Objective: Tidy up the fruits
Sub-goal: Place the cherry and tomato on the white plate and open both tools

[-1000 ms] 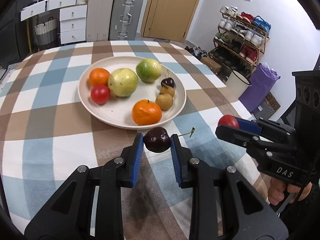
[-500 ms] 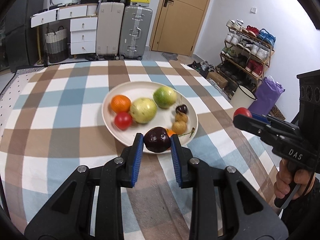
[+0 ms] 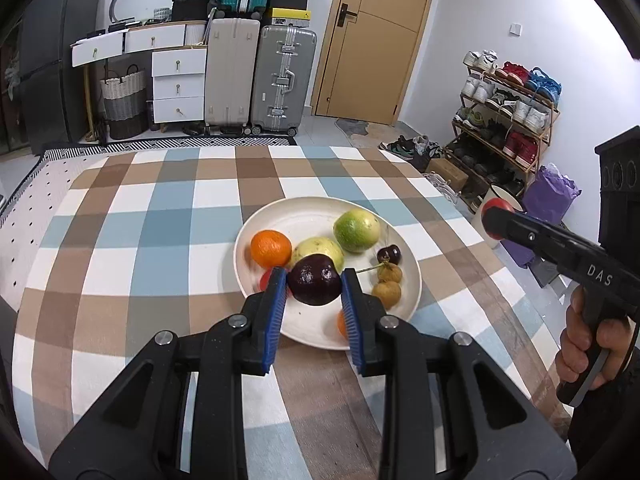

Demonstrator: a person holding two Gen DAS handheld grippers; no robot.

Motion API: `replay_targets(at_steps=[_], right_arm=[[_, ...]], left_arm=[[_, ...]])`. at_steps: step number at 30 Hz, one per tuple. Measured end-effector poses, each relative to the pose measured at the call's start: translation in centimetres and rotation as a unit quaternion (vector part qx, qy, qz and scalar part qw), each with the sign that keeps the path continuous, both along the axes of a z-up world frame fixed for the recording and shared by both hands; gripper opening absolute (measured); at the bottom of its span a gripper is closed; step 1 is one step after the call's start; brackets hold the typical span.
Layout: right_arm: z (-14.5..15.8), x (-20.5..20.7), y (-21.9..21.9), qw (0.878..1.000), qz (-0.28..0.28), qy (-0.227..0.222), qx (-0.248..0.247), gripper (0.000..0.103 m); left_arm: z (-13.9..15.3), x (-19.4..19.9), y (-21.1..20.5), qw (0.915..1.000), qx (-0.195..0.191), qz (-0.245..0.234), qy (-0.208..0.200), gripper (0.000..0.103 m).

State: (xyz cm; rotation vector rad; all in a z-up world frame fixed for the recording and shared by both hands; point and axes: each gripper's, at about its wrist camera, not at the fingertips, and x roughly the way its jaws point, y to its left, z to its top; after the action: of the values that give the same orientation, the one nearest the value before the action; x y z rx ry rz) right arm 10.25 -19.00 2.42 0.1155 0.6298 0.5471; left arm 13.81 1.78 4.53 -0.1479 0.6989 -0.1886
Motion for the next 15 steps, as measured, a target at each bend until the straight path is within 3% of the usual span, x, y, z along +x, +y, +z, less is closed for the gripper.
replay_targets(at_steps=[15], right_arm=[[-3.8,4.1,2.2,0.999,0.014,0.038,-0.008,0.03]], left_arm=[[-2.1,3.6,-1.3,0.9997,0.014,-0.01,0.019,0.025]])
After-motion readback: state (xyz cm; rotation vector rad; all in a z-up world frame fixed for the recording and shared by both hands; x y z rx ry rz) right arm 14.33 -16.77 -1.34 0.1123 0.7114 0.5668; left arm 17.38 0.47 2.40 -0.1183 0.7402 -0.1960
